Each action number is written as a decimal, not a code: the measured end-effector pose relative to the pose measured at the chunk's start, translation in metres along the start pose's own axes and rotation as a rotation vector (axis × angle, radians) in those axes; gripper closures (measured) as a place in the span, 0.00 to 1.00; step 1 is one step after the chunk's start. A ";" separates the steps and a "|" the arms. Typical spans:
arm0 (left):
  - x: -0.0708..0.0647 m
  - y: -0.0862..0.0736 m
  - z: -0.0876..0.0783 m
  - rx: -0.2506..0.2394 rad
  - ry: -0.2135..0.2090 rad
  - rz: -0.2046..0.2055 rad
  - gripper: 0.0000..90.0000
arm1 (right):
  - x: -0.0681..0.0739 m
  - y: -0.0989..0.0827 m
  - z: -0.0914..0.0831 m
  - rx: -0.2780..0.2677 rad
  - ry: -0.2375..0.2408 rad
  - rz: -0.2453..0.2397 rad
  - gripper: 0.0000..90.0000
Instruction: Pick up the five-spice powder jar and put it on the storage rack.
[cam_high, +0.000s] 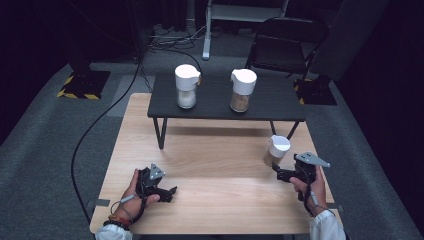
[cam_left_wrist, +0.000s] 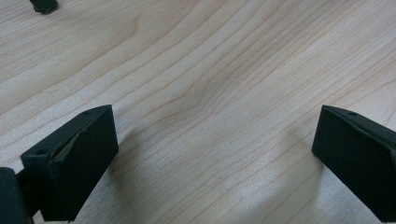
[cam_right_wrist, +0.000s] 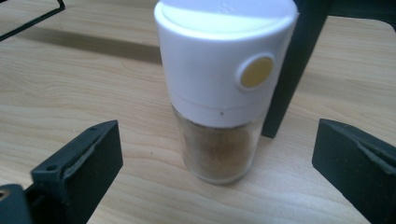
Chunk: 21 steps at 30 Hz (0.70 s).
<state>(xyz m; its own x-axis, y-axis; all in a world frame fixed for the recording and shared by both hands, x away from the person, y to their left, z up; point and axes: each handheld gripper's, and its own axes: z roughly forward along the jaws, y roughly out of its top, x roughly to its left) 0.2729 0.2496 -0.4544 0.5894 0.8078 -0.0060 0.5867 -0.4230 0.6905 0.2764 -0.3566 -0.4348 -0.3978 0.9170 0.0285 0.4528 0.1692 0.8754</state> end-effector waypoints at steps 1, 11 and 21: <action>0.000 0.000 0.000 0.000 0.000 0.000 0.00 | 0.000 0.001 0.002 -0.001 0.002 0.001 0.02; 0.000 0.000 0.000 0.000 0.000 0.000 0.00 | 0.000 0.004 0.012 0.006 0.014 0.009 0.02; 0.000 0.000 0.000 0.000 0.000 0.000 0.00 | 0.000 0.005 0.023 0.018 0.009 0.014 0.02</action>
<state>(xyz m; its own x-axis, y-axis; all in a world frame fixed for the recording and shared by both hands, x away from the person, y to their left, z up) 0.2729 0.2496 -0.4544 0.5893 0.8079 -0.0061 0.5868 -0.4228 0.6906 0.2971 -0.3475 -0.4410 -0.3986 0.9160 0.0454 0.4725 0.1627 0.8662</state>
